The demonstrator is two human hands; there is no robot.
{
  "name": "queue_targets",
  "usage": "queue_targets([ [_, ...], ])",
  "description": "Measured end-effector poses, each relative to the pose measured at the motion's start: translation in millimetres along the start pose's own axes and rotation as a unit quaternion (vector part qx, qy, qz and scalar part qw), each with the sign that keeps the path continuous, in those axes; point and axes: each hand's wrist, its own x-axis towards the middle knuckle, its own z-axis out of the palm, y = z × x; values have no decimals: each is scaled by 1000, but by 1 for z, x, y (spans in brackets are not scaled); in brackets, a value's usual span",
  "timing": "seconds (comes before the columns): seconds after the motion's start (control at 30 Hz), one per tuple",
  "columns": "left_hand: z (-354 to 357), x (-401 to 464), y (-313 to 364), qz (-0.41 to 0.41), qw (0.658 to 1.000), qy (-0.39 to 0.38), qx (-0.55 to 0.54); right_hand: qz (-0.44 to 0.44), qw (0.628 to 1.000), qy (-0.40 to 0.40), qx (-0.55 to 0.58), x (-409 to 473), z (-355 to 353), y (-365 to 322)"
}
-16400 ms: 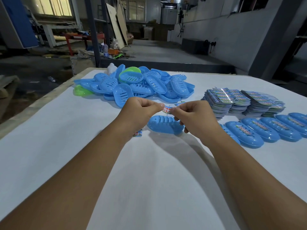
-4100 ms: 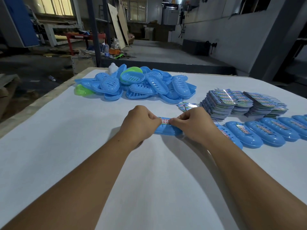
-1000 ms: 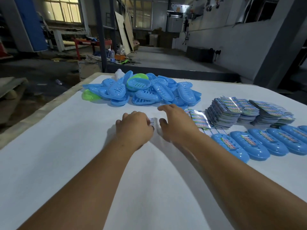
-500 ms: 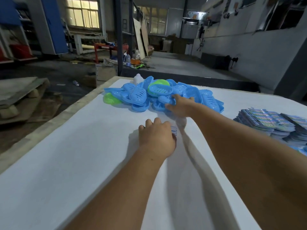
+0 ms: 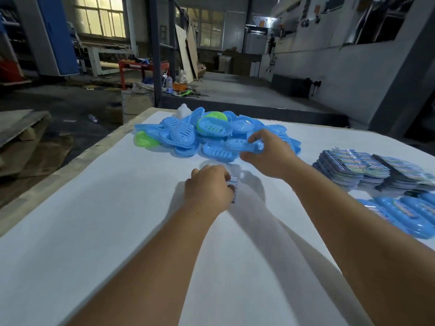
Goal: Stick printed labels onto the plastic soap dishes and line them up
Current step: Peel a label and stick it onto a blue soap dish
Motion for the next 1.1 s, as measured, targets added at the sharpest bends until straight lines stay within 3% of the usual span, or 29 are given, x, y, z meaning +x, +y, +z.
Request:
queue_targets([
  [0.27,1,1,0,-21,1000,8,17,10,994,-105,-24,-77,-40,34],
  [0.5,-8,-10,10,-18,1000,7,21,6,975,-218,-48,-91,-48,38],
  [0.8,-13,-11,14,-63,993,-22,-98,-47,999,-5,19,-80,-15,32],
  [1.1,1,-1,12,-71,965,-15,-252,-73,997,-21,-8,-76,15,22],
])
